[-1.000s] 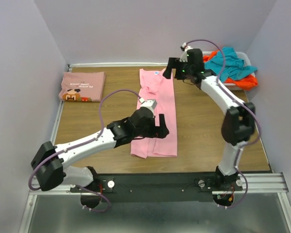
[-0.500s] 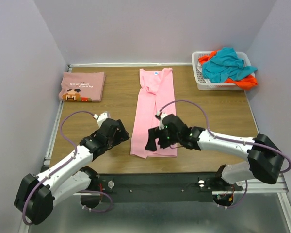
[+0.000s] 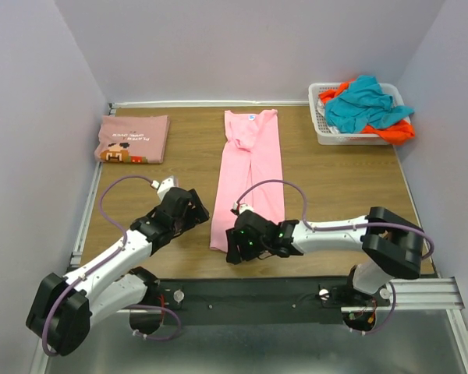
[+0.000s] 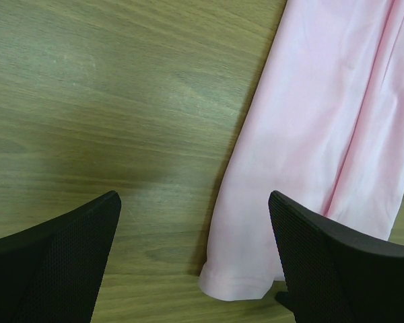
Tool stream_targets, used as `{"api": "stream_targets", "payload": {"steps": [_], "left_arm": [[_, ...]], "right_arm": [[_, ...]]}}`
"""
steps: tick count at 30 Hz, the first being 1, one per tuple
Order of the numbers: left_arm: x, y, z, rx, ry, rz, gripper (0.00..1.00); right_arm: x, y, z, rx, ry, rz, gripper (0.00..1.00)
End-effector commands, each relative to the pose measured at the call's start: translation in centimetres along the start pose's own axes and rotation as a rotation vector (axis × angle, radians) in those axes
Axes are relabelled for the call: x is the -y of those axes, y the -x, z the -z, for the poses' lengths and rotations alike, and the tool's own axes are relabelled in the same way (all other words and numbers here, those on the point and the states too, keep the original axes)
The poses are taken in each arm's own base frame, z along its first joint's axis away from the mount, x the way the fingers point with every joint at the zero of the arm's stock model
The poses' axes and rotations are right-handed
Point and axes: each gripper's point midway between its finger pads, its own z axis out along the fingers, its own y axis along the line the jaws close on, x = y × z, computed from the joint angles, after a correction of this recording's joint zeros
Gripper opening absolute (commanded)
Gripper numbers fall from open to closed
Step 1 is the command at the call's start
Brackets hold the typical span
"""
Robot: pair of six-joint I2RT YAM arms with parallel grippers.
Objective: Fold and stack the t-shirts
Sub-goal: Fold the tshirt
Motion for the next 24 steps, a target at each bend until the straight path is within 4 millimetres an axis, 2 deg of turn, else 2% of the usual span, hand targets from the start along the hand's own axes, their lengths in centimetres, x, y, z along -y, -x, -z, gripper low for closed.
{"api": "stream_targets", "payload": {"steps": [1,4,11,16,17,19,20,24], "left_arm": [[0.2,0.1,-0.4,-0.005,-0.01,-0.018,0.98],[0.1,0.1,-0.6,-0.011,-0.005,-0.028,0.98],[0.1,0.3,-0.6,-0.006,-0.006,-0.036,0.98],[0.0,0.6,-0.4,0.002,-0.006,-0.041,0.98],[0.1,0.7,-0.4,0.005,-0.007,-0.041,0.98],[0.2,0.8,-0.4,0.009,-0.01,-0.043,0.98],[0.2,0.8,-0.4,0.007,-0.01,-0.045,0.98],[0.4,1.1,-0.4,0.012,-0.01,-0.046,0.98]], "right_arm": [[-0.2,1.3,-1.1,0.064,-0.04,-0.03,0.59],[0.3,1.2,-1.7,0.069,-0.069,-0.057,0.52],[1.5,1.2,-2.4,0.093,-0.131,-0.112,0.5],[2.0,1.0,-2.6,0.108,-0.16,-0.148,0.31],[2.1,1.0,-2.5,0.115,-0.164,-0.161,0.21],[2.2,1.1,-2.4,0.123,-0.172,-0.164,0.12],[2.2,1.0,-2.3,0.122,-0.174,-0.164,0.01],[1.6,1.3,-1.9,0.131,-0.16,-0.157,0.0]]}}
